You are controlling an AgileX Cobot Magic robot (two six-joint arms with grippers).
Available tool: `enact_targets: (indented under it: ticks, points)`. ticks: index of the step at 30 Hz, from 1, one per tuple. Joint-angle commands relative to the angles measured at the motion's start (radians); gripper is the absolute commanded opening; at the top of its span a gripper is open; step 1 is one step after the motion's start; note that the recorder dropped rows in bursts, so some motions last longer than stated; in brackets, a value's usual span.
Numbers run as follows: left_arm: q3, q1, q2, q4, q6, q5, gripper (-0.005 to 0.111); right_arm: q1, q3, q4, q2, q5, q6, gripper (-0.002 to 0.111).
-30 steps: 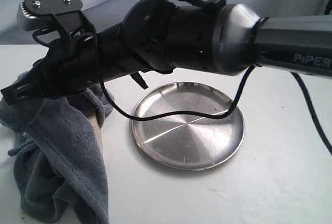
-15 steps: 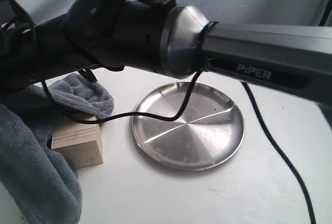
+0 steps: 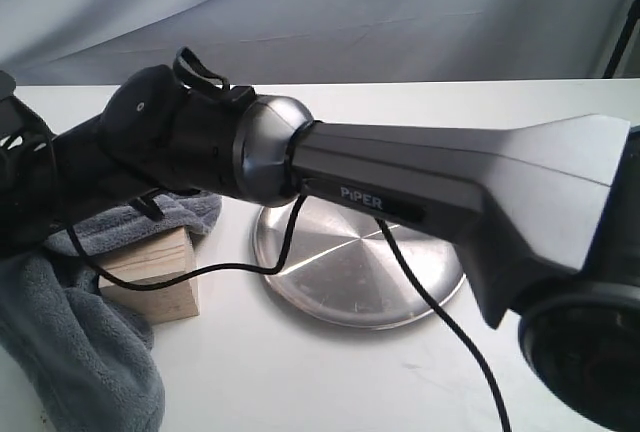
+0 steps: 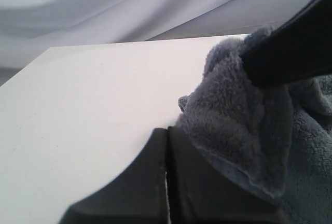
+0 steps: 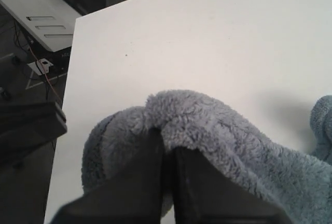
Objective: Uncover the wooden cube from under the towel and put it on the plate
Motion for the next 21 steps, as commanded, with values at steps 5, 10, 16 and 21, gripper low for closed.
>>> enact_targets:
  ticks: [5, 10, 16, 21]
  points:
    - [0.005, 0.001, -0.004, -0.005, -0.002, -0.006, 0.000, 0.011, -0.006, 0.027, 0.047, -0.004, 0.002, 0.000]
    - [0.005, 0.001, -0.004, -0.005, -0.002, -0.006, 0.000, 0.011, -0.006, 0.023, 0.051, -0.007, 0.052, 0.014]
    - [0.005, 0.001, -0.004, -0.005, -0.002, -0.006, 0.000, 0.011, -0.006, -0.003, 0.052, -0.007, 0.062, 0.056]
    - [0.005, 0.001, -0.004, -0.005, -0.002, -0.006, 0.000, 0.011, -0.006, -0.008, 0.043, -0.004, 0.064, 0.077]
